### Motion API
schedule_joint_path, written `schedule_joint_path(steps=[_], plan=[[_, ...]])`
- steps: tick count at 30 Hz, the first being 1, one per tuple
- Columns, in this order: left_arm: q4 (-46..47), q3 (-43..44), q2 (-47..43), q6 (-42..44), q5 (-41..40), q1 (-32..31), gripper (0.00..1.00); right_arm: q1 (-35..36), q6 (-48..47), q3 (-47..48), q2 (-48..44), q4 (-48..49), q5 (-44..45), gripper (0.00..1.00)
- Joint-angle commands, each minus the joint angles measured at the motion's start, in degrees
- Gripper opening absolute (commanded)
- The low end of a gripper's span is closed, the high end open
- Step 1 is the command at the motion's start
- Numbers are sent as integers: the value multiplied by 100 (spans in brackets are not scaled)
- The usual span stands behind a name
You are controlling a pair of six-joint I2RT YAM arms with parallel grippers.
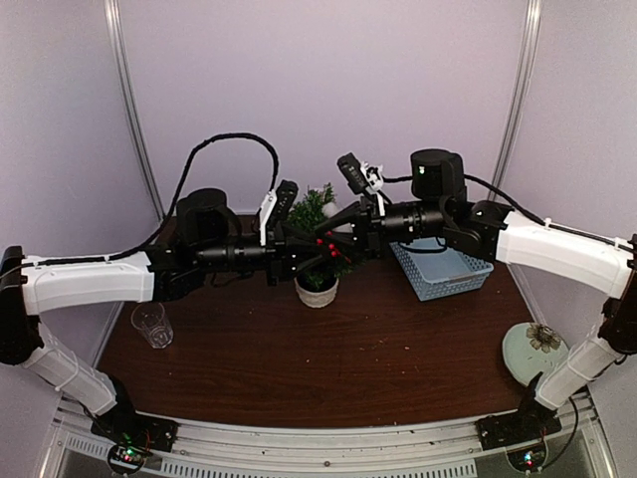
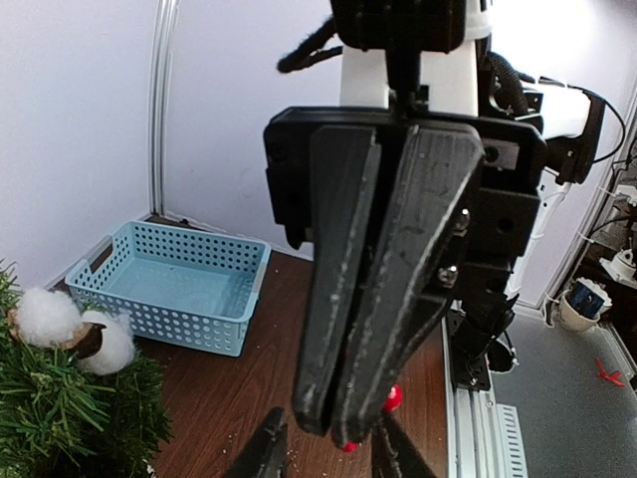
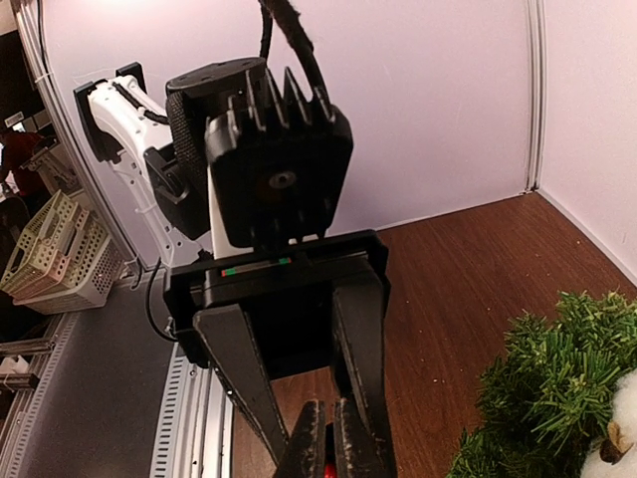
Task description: Decorate the small christmas tree
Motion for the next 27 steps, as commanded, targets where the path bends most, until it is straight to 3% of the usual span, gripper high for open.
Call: schedule_joint_path(steps=[1, 14, 21, 27], plan=[[485, 135, 34, -9, 206, -58, 26, 62, 26, 210, 58, 187, -111, 0], [768, 73, 99, -108, 202, -58, 1, 98, 40, 210, 84, 193, -181, 0], [786, -7, 11, -70, 160, -57, 0, 98, 25, 174, 67, 153, -149, 0], [901, -152, -59, -78, 87, -58, 0, 90, 23, 241, 45, 4, 4, 16]])
